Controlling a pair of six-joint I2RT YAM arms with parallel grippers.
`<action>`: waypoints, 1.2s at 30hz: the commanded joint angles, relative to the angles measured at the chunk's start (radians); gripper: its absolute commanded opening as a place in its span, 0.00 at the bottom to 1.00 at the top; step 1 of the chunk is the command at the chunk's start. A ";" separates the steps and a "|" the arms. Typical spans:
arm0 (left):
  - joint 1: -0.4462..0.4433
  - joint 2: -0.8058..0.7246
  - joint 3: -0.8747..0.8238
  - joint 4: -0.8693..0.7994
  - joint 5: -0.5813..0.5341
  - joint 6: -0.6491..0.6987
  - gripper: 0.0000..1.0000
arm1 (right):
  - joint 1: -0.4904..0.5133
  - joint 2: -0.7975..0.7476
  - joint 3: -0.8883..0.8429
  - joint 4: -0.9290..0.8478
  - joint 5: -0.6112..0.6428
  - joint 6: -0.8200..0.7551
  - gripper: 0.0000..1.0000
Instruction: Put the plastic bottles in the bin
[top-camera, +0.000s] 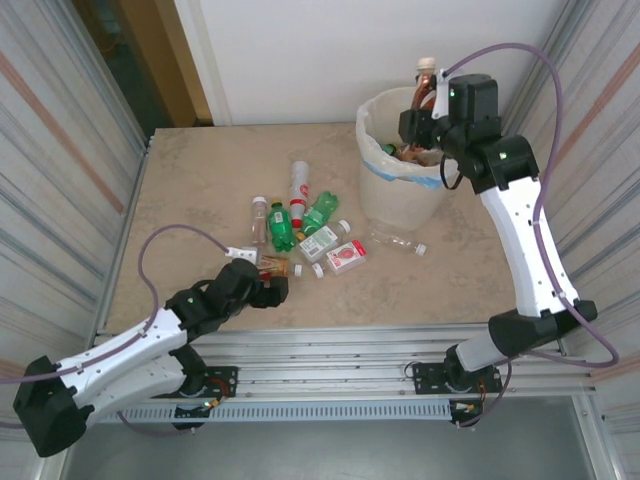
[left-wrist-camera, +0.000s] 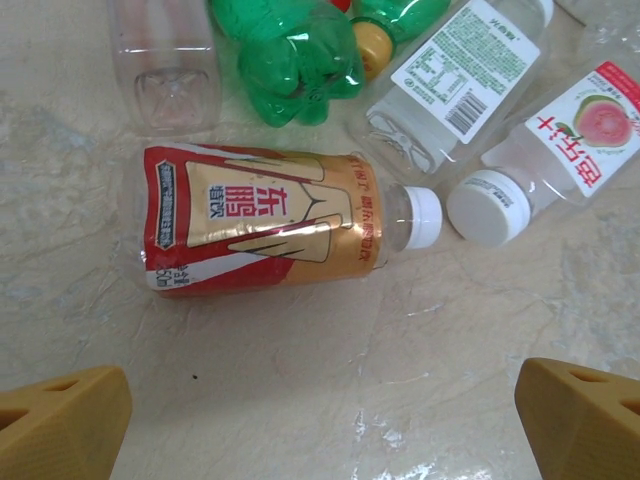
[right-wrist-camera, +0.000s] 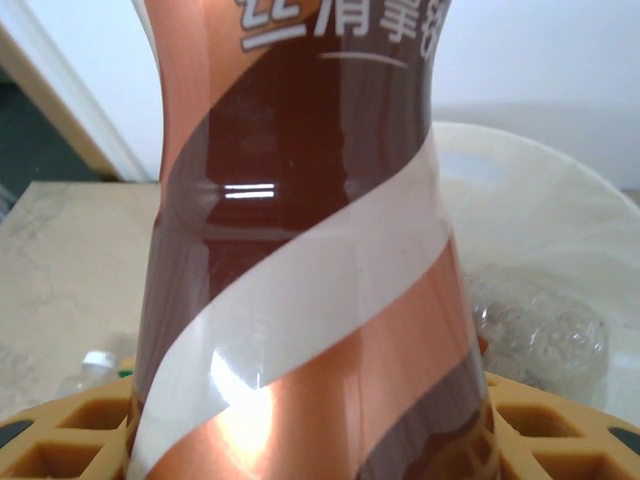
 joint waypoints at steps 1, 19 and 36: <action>-0.008 0.027 0.025 0.044 -0.036 -0.012 0.99 | -0.063 0.094 0.087 -0.011 -0.090 -0.016 0.22; -0.010 0.076 0.030 0.116 0.001 -0.042 0.99 | -0.103 0.474 0.399 -0.131 -0.345 0.059 0.32; -0.008 0.048 0.113 0.146 -0.106 0.201 0.99 | -0.106 0.467 0.314 -0.147 -0.411 0.085 0.70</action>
